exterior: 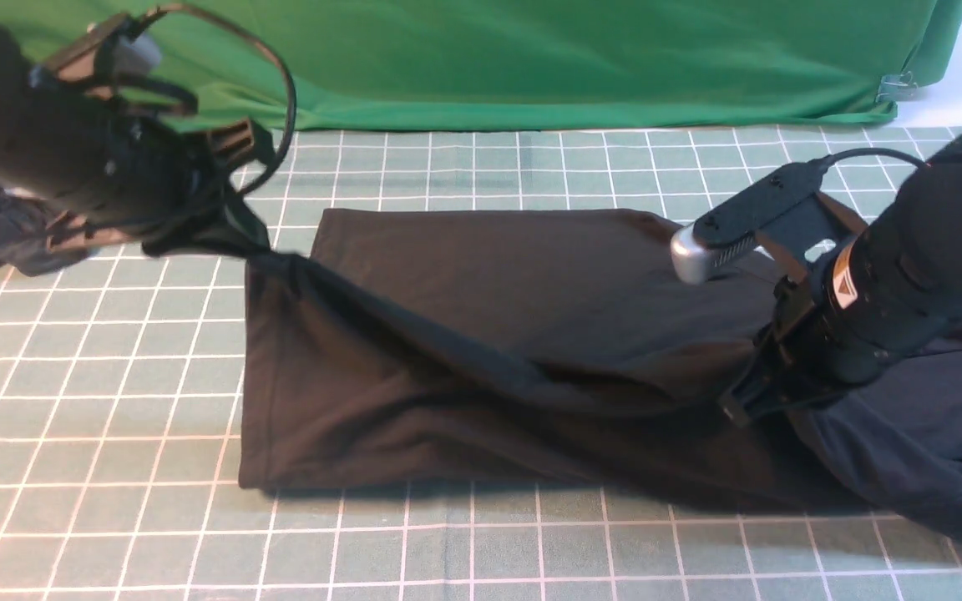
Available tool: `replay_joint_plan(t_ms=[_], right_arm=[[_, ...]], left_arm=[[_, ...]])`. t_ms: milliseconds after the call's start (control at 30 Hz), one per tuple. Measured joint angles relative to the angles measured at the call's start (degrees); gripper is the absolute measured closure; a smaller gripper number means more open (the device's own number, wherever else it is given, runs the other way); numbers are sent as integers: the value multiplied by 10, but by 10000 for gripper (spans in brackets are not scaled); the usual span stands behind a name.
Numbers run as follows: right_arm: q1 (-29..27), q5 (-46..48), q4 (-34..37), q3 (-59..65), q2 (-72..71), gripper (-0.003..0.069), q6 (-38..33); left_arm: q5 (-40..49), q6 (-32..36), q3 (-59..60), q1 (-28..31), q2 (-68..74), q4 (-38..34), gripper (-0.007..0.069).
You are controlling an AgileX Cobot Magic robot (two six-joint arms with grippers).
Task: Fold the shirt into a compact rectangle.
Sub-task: 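Fold the black garment in half by bringing its near edge over to the far edge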
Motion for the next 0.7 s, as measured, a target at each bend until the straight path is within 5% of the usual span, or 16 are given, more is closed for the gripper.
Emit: replay_joint_plan(t_ms=[700], right_arm=[[-125, -96, 0, -233, 255, 610, -44]], left_arm=[[-41, 41, -265, 2, 303, -22, 610]])
